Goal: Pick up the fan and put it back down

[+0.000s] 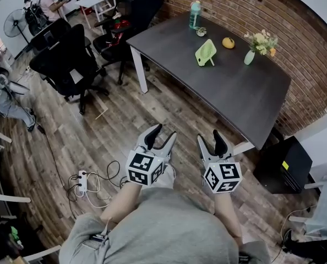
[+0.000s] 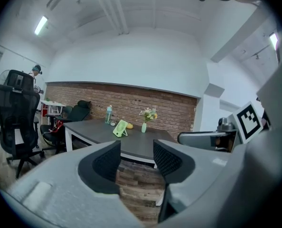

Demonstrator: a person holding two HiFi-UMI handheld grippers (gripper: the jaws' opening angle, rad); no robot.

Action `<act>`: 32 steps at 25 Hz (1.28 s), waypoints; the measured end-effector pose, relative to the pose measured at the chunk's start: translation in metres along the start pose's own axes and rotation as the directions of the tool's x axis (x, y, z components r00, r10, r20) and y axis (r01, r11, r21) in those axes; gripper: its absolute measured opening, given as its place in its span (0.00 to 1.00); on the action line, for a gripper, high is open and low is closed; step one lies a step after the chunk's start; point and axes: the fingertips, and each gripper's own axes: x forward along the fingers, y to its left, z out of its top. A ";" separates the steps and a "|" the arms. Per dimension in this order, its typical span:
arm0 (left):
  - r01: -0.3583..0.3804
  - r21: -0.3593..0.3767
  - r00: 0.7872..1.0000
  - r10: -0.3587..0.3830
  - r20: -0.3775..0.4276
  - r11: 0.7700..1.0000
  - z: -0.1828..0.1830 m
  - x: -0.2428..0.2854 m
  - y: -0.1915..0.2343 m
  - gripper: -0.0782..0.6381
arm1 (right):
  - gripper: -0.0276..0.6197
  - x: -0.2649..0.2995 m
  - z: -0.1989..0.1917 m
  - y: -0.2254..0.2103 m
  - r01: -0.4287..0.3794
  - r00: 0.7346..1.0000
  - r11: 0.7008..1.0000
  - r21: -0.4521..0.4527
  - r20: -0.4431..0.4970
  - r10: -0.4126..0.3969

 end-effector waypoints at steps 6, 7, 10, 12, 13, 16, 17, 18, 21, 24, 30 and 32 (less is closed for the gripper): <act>-0.005 -0.007 1.000 0.005 -0.009 1.000 0.008 0.038 0.030 0.40 | 0.43 0.044 0.007 -0.019 0.004 1.000 1.000 -0.002 -0.022 -0.004; -0.003 -0.008 1.000 0.003 -0.011 1.000 0.010 0.046 0.036 0.41 | 0.43 0.053 0.010 -0.022 0.004 1.000 1.000 -0.002 -0.023 -0.005; 0.005 -0.011 1.000 -0.006 -0.016 1.000 0.021 0.068 0.053 0.41 | 0.43 0.080 0.020 -0.030 0.009 1.000 1.000 -0.004 -0.027 -0.009; 0.014 -0.016 1.000 -0.014 -0.017 1.000 0.028 0.083 0.066 0.41 | 0.43 0.099 0.027 -0.037 0.016 1.000 1.000 0.000 -0.025 -0.016; 0.018 -0.019 1.000 -0.018 -0.017 1.000 0.032 0.091 0.073 0.41 | 0.43 0.109 0.031 -0.041 0.018 1.000 1.000 0.004 -0.023 -0.018; 0.025 -0.026 1.000 -0.025 -0.017 0.999 0.045 0.115 0.092 0.41 | 0.43 0.138 0.042 -0.051 0.019 1.000 1.000 0.011 -0.021 -0.019; 0.027 -0.025 0.999 -0.028 -0.018 0.999 0.048 0.123 0.099 0.41 | 0.43 0.148 0.046 -0.054 0.021 1.000 1.000 0.012 -0.021 -0.020; 0.030 -0.025 0.999 -0.030 -0.019 0.999 0.052 0.131 0.105 0.41 | 0.43 0.157 0.049 -0.057 0.023 1.000 1.000 0.013 -0.020 -0.022; 0.036 -0.029 0.999 -0.037 -0.019 0.999 0.060 0.154 0.126 0.41 | 0.43 0.186 0.057 -0.066 0.028 0.999 0.999 0.018 -0.016 -0.028; 0.039 -0.032 0.999 -0.039 -0.016 0.999 0.068 0.176 0.145 0.41 | 0.43 0.213 0.064 -0.075 0.035 0.999 0.999 0.014 -0.017 -0.035; 0.055 -0.033 0.998 -0.055 -0.016 0.998 0.081 0.217 0.180 0.41 | 0.43 0.263 0.078 -0.089 0.045 0.999 0.999 0.015 -0.010 -0.044; 0.061 -0.032 0.998 -0.061 -0.016 0.998 0.085 0.229 0.190 0.41 | 0.43 0.277 0.081 -0.094 0.049 0.999 0.999 0.017 -0.007 -0.049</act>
